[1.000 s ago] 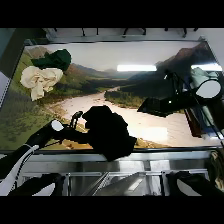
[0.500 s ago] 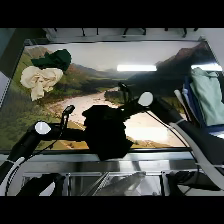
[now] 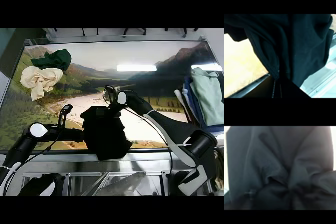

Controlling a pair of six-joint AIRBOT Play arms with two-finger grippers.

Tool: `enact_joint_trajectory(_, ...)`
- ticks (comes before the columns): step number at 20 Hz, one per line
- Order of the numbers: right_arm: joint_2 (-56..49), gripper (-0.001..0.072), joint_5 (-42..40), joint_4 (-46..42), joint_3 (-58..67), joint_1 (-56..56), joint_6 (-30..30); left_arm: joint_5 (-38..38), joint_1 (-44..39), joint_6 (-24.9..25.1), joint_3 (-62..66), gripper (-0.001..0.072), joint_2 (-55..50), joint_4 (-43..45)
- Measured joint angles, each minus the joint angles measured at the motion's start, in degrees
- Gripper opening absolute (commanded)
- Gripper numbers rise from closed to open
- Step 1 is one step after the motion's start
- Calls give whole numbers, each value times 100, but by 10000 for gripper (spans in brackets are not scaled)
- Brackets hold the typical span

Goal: Fold the shirts.

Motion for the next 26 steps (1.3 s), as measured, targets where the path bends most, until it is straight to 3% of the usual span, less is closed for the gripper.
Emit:
enact_joint_trajectory(7,573,23,664,-507,160,-129,101,46,127,0,0,21,17,26)
enact_joint_trajectory(15,2653,23,2310,-1709,63,-1233,-42,-468,1742,0,2,21,297,173)
enact_joint_trajectory(20,3506,23,2758,-2024,-640,-1923,-203,-505,2092,-13,37,20,852,208)
enact_joint_trajectory(26,3947,24,2848,-1934,-1281,-2730,-745,-811,2081,-599,922,19,1051,1287)
